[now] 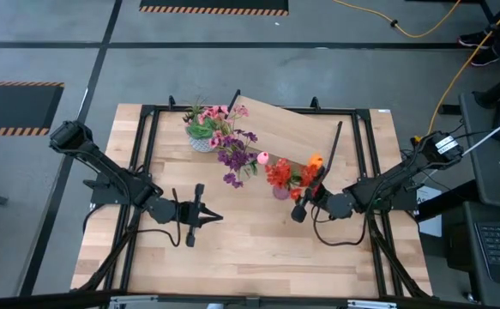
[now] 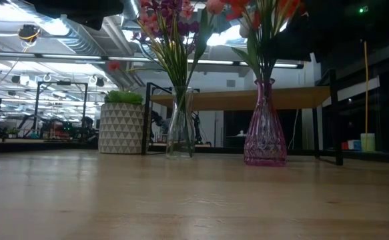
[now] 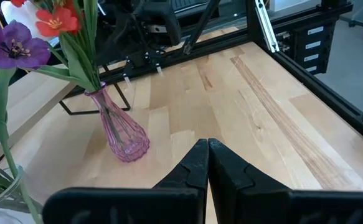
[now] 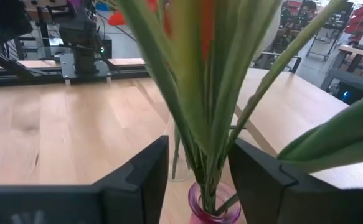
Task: Pick and place flowers into a vace then onto a shelf
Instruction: Put the orange flowers into the purple vase, then put the purple vase on the shelf
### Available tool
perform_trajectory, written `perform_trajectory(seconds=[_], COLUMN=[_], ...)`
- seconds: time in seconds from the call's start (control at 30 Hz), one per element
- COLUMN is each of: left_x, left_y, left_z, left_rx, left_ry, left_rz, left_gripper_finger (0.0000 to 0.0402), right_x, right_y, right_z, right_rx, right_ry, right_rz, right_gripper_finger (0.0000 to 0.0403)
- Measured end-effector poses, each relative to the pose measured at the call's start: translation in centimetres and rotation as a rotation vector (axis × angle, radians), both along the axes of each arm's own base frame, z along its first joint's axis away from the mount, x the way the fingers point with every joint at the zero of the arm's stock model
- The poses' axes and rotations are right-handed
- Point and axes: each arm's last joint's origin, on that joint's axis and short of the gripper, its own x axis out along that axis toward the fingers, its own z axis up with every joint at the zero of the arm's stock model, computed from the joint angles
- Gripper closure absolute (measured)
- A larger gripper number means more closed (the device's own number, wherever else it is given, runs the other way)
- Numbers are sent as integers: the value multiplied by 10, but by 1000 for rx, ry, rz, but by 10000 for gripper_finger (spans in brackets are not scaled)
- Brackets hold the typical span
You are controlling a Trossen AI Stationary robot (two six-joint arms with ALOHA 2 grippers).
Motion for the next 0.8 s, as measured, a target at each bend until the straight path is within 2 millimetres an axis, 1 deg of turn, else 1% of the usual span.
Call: perform_trajectory(seconds=[0.3,0.47,0.7,0.8], left_x=[-1,-1,-1,-1], left_y=[1,1,1,2], left_z=[-3,-4,-4,-4], left_rx=[20,27,29,40], left_ry=[32,44,43,35], left_rz=[-1,-1,4,43], left_gripper_finger=[396,396,396,398], right_x=[-8,-13,-12,-12], right_y=[-4,-4,-3,-3], right_z=[7,10,23,32], right_rx=[31,76,95,116], right_ry=[8,38,177,238], right_rz=[0,80,60,56], right_gripper_finger=[211,206,206,206])
